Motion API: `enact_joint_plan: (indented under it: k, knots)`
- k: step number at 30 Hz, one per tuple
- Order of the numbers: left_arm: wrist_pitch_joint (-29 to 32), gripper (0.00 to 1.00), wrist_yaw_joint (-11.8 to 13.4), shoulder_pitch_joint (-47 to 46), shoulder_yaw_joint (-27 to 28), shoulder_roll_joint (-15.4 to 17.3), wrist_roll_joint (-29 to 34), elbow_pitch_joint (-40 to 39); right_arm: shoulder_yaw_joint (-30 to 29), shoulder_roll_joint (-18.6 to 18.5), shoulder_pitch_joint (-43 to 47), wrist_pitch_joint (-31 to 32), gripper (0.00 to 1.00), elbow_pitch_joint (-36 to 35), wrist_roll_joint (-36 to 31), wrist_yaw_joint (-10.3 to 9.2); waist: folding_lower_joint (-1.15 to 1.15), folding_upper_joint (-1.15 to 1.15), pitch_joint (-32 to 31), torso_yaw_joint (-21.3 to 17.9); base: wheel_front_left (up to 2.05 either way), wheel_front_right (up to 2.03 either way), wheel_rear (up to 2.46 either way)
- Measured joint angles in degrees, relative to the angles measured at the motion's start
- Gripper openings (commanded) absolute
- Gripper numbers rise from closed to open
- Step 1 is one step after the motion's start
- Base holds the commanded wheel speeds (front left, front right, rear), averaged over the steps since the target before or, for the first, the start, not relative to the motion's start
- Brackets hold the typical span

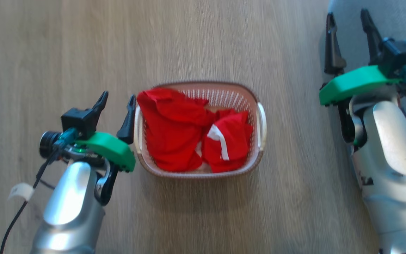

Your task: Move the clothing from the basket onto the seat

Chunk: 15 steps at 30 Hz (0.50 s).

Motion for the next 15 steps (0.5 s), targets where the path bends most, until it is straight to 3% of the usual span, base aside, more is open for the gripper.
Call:
enact_joint_plan:
  k: [7, 15]
  knots:
    - [0.0, 1.0, 0.0, -4.1, -4.8, 0.0, -2.0, 0.7, -0.5, 0.6, -3.2, -0.2, 1.0, -2.0, -0.6, 0.0, 0.0, 0.0, 7.5, -1.3, 0.0, 0.0, 0.0]
    - [0.0, 1.0, 0.0, -10.7, -14.1, 0.6, -4.0, 2.1, -1.4, 1.5, -7.1, -0.2, 1.0, -4.6, -1.0, 0.0, 0.01, 0.0, 16.0, -2.9, 0.0, 0.0, 0.0]
